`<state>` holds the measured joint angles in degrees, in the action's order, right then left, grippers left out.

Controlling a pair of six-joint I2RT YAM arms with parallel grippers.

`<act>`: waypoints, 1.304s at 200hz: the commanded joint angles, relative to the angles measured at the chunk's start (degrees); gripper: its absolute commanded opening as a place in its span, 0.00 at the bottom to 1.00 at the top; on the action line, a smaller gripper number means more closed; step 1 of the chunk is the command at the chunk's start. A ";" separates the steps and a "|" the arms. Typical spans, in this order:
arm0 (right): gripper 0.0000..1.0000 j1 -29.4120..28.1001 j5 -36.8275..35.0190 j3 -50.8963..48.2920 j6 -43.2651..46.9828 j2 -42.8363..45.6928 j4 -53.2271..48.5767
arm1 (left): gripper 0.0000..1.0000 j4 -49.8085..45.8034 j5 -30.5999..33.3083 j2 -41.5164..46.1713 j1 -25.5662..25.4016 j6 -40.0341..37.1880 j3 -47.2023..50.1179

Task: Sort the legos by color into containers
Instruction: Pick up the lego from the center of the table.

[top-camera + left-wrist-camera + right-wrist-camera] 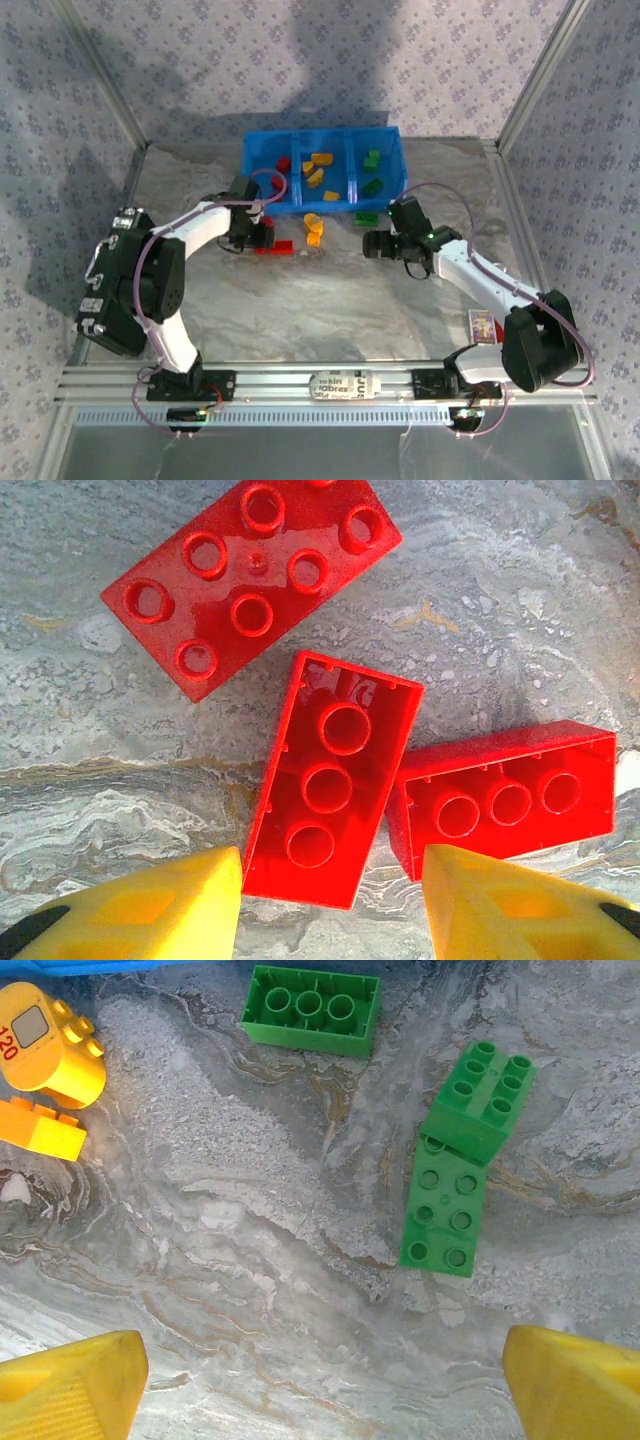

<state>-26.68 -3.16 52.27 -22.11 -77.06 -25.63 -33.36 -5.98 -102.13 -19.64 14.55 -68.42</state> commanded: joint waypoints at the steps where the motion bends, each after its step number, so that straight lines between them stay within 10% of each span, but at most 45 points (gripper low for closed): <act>1: 0.94 -0.22 -0.34 -0.68 -0.89 -0.44 0.05 | 0.52 -2.01 0.74 -1.08 -0.24 -1.01 0.13; 177: 0.94 -0.18 -0.32 -0.84 -1.07 -0.37 -0.25 | 0.49 -4.33 3.00 -8.57 -2.37 -2.85 -6.38; 261: 0.94 0.93 0.19 -1.77 -0.68 0.55 -0.06 | 0.29 -7.70 9.53 -2.79 -5.45 -2.21 -5.33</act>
<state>-26.33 -3.16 51.20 -22.31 -77.14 -25.21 -38.37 0.58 -110.30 -23.46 12.25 -74.78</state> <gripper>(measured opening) 0.938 0.332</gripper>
